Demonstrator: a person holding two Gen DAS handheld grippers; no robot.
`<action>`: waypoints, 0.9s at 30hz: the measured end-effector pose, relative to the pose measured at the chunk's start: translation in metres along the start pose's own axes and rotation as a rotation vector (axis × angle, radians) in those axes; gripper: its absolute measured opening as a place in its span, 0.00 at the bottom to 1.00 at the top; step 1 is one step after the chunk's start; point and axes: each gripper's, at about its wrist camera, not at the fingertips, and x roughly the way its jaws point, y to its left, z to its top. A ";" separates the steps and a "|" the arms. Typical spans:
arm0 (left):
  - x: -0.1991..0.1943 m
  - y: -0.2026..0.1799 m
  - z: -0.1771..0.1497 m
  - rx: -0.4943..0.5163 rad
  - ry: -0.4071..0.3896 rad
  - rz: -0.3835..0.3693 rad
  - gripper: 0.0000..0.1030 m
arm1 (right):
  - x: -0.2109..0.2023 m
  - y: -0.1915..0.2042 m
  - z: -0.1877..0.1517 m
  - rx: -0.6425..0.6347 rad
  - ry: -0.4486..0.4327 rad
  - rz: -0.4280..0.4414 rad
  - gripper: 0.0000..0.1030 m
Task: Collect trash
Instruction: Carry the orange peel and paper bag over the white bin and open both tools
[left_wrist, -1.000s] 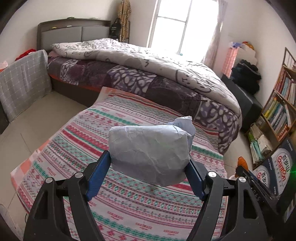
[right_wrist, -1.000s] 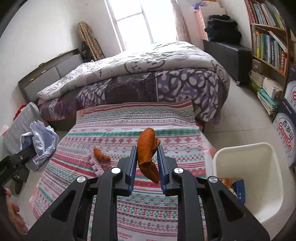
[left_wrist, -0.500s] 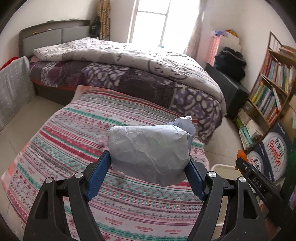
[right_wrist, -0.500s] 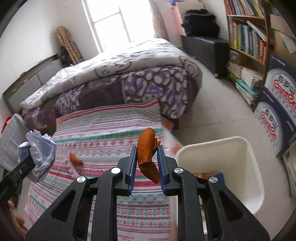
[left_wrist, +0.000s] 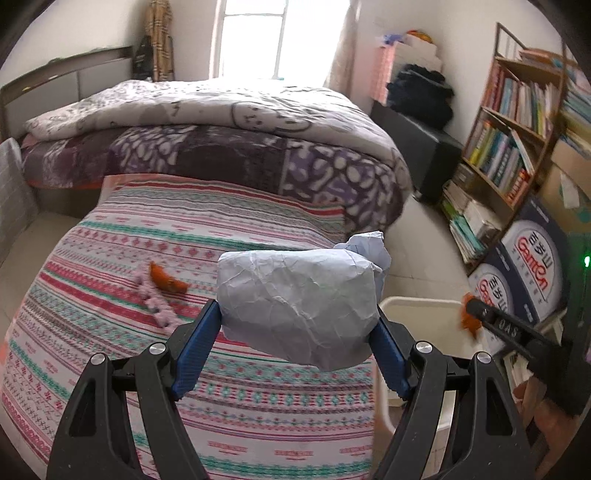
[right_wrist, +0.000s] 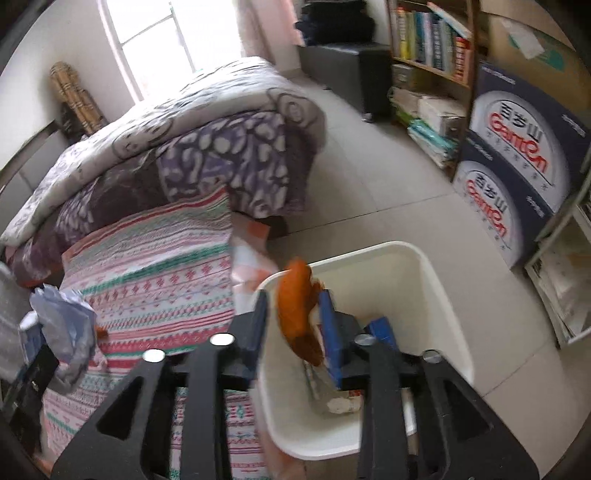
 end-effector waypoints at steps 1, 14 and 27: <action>0.002 -0.006 -0.001 0.010 0.004 -0.007 0.73 | -0.002 -0.004 0.001 0.013 -0.008 -0.008 0.50; 0.021 -0.075 -0.021 0.134 0.059 -0.088 0.74 | -0.018 -0.068 0.013 0.184 -0.062 -0.073 0.87; 0.039 -0.133 -0.045 0.215 0.144 -0.232 0.81 | -0.027 -0.106 0.018 0.267 -0.094 -0.089 0.89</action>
